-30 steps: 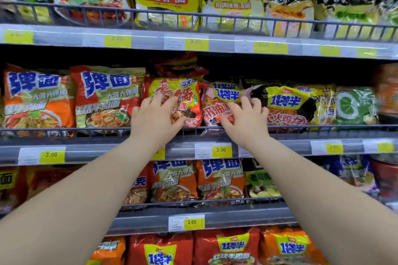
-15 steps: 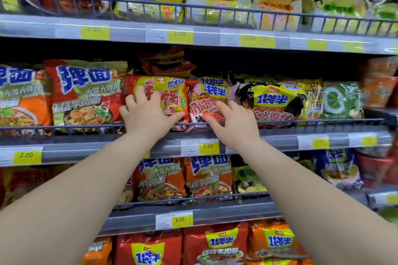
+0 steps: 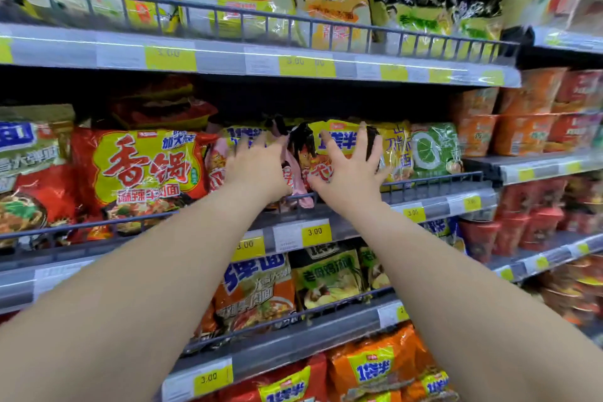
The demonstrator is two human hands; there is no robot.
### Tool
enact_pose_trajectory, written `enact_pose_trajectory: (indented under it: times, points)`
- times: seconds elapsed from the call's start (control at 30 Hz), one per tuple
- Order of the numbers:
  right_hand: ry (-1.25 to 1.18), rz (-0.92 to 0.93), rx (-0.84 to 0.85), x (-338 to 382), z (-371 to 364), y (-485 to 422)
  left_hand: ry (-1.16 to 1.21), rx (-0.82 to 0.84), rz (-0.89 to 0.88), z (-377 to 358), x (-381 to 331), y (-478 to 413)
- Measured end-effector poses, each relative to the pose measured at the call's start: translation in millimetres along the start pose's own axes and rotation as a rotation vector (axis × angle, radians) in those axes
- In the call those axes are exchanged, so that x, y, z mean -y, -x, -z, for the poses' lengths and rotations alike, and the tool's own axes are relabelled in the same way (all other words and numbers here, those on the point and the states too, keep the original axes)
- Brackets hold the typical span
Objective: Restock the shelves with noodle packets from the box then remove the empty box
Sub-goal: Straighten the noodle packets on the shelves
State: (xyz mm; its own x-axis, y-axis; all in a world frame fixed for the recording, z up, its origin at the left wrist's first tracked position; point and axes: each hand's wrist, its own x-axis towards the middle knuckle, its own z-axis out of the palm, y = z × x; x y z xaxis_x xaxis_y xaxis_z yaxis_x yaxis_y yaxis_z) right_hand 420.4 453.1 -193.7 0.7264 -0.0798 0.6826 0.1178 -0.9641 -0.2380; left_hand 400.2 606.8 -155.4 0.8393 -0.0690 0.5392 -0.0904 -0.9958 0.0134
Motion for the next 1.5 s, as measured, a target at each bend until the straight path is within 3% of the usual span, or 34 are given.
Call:
enact_pose_trajectory:
  times: [0.1, 0.17, 0.27, 0.4, 0.57, 0.73, 0.83, 1.03, 1.2, 1.33, 1.5]
  points:
    - [-0.036, -0.024, 0.074, -0.6, -2.2, -13.8, -0.009, 0.203, 0.044, 3.0, 9.0, -16.9]
    - [-0.034, -0.054, 0.098, 2.2, -4.7, -20.5, -0.082, 0.241, 0.042, 1.9, 12.5, -22.1]
    - [-0.030, -0.104, 0.107, 10.1, -9.6, -26.8, -0.213, 0.234, 0.016, 2.5, 17.6, -25.7]
    - [-0.056, -0.174, 0.157, 10.1, -9.6, -32.5, -0.220, 0.188, -0.027, 5.0, 19.6, -26.0]
    - [-0.182, -0.228, 0.151, -11.2, -6.5, -34.9, -0.220, -0.037, -0.121, 0.7, 28.9, -21.8]
    - [-0.298, -0.052, 0.180, -10.9, -7.0, -30.6, -0.298, -0.203, -0.153, -15.6, 40.6, -21.5]
    - [-0.350, 0.038, 0.169, -4.0, -18.4, -28.5, -0.282, -0.170, -0.102, -17.6, 38.8, -24.1]
    - [-0.218, 0.044, 0.169, -5.5, -26.9, -31.6, -0.396, -0.150, -0.053, -9.5, 30.2, -12.7]
    - [-0.113, -0.078, 0.078, 5.2, -24.5, -25.4, -0.400, -0.081, -0.028, -3.1, 33.0, 3.1]
    - [-0.239, -0.080, 0.102, 3.6, -19.3, -23.9, -0.344, 0.014, 0.026, 0.2, 33.3, 2.1]
    - [-0.387, 0.055, 0.068, 5.2, -9.9, -15.6, -0.322, 0.000, 0.073, -0.5, 34.4, 5.2]
